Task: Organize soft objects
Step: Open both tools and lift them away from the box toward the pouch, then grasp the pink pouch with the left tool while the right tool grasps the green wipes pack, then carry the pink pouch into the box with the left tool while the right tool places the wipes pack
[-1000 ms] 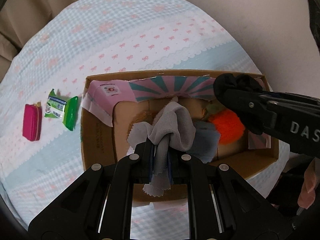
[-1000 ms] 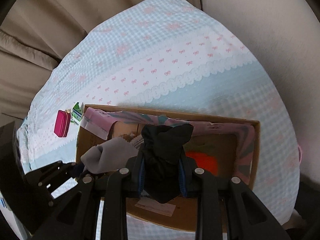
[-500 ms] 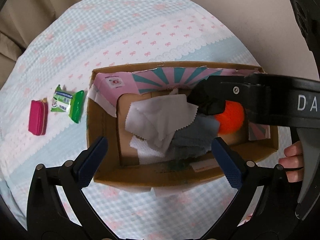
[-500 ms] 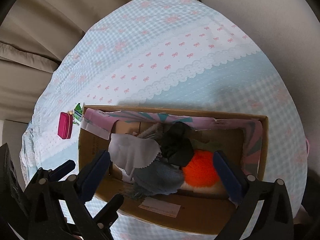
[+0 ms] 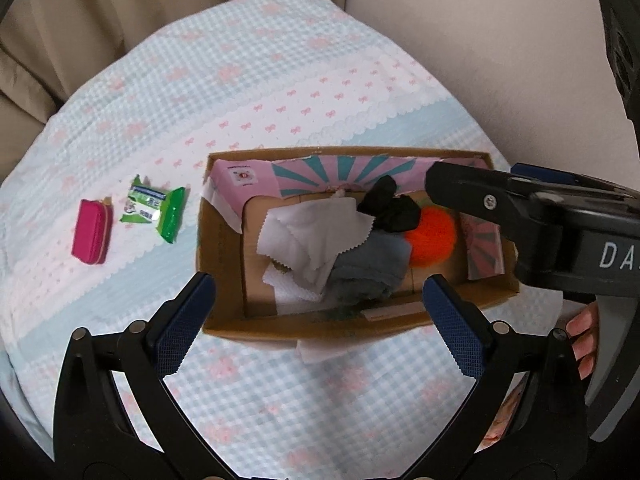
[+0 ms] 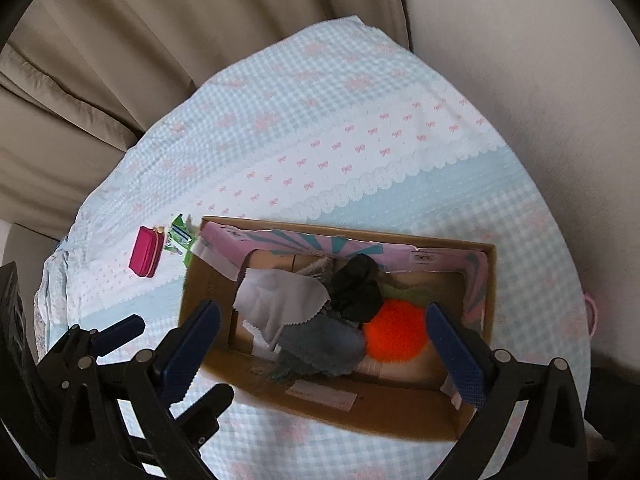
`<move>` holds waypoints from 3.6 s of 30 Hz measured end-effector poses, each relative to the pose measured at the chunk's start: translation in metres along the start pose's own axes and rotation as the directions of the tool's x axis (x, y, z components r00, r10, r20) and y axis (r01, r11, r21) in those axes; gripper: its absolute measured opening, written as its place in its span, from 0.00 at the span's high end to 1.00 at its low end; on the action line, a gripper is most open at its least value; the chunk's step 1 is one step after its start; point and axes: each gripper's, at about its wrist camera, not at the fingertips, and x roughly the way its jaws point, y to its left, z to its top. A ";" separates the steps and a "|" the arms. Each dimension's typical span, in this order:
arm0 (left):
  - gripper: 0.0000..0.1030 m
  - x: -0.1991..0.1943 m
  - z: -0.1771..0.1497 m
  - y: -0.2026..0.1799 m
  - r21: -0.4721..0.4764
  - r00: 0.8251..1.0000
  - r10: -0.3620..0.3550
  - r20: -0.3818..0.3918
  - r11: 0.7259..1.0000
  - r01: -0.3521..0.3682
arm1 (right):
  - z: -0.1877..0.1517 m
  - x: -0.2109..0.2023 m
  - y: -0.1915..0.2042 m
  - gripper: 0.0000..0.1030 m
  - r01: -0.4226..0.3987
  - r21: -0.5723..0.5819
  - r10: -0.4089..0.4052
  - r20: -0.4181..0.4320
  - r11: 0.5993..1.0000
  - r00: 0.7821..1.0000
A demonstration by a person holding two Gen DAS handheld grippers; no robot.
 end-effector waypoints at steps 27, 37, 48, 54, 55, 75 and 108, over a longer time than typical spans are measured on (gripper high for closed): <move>0.00 -0.241 -0.097 0.108 0.006 0.920 -0.006 0.392 1.000 0.004 | -0.119 -0.202 0.149 0.01 0.194 -0.059 -0.151 0.422 0.979 0.894; 0.00 -0.265 -0.130 0.185 -0.004 0.907 0.012 0.421 1.000 -0.011 | -0.166 -0.210 0.207 0.01 0.225 0.040 -0.214 0.503 0.973 0.837; 0.00 -0.237 -0.125 0.268 0.069 0.913 -0.017 0.407 0.998 -0.012 | -0.163 -0.167 0.281 0.01 0.275 -0.004 -0.229 0.538 0.962 0.811; 0.00 -0.176 -0.102 0.315 0.068 0.937 -0.050 0.346 0.997 0.028 | -0.135 -0.118 0.305 0.01 0.252 -0.085 -0.170 0.533 0.964 0.829; 0.00 -0.166 -0.098 0.321 0.062 0.940 -0.053 0.336 0.998 0.034 | -0.128 -0.107 0.308 0.01 0.254 -0.104 -0.163 0.526 0.962 0.834; 0.00 0.100 -0.013 0.392 0.052 0.993 -0.087 0.076 0.995 0.083 | 0.021 0.203 0.302 0.03 0.130 -0.552 -0.173 -0.026 0.823 0.985; 0.61 0.140 -0.003 0.381 0.124 0.998 -0.058 0.014 0.991 0.056 | -0.005 0.281 0.319 0.68 0.047 -0.721 -0.318 -0.246 0.692 0.915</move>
